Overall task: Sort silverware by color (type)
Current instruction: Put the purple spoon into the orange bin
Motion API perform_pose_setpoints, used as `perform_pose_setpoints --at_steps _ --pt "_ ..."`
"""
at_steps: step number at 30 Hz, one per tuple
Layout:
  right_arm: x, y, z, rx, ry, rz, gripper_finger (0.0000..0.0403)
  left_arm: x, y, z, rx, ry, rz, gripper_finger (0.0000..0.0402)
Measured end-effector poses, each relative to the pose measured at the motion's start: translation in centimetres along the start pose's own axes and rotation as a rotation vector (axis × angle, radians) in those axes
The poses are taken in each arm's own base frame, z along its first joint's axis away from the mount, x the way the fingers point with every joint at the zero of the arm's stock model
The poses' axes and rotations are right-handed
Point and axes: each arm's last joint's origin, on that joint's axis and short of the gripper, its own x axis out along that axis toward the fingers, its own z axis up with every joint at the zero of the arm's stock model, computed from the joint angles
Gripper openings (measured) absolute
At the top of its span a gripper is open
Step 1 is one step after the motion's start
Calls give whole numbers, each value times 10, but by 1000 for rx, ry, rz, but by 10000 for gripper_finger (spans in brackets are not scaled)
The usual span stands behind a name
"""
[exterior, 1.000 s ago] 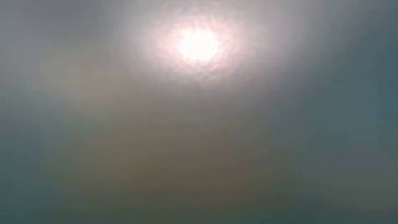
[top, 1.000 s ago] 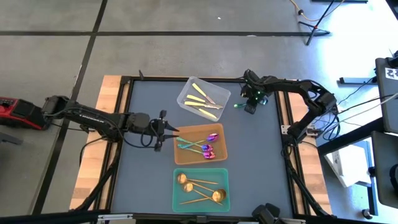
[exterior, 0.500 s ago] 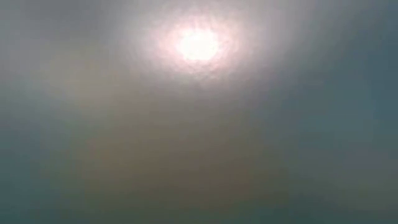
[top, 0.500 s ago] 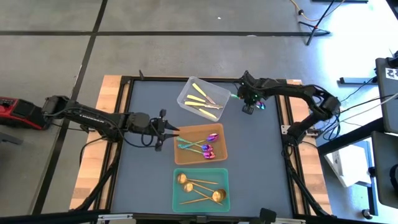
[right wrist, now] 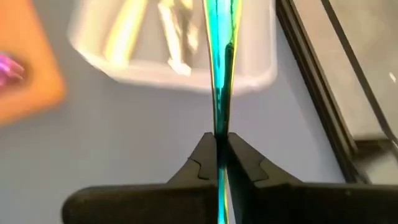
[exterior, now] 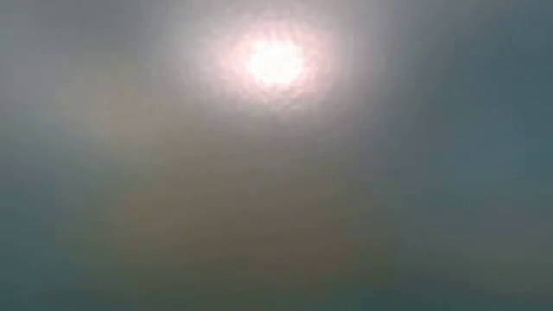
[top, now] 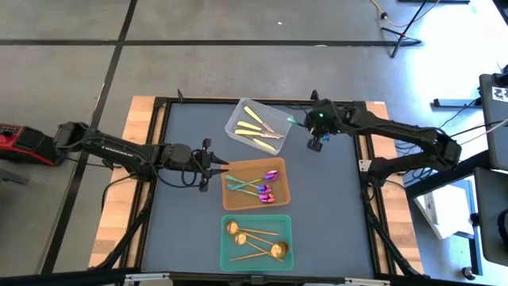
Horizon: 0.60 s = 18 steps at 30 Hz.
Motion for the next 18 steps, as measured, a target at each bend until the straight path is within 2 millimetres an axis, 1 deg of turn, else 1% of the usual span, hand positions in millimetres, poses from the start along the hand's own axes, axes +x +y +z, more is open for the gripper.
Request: perform_pose_setpoints --at_steps 3,6,8,11,15,18 --pt "-4 13 11 8 -101 57 2 0 0 0 0 0 0 95" --pt "-5 28 26 30 -225 115 2 0 1 0 -1 0 3 95" --pt "-4 42 37 28 -311 169 2 0 1 0 0 0 3 95" --pt "-2 66 52 -21 -438 278 4 0 1 0 0 0 3 95" --pt "9 100 67 -69 -547 392 5 0 1 0 0 1 10 95" --pt "22 120 69 -105 -550 438 5 0 2 0 0 4 56 95"
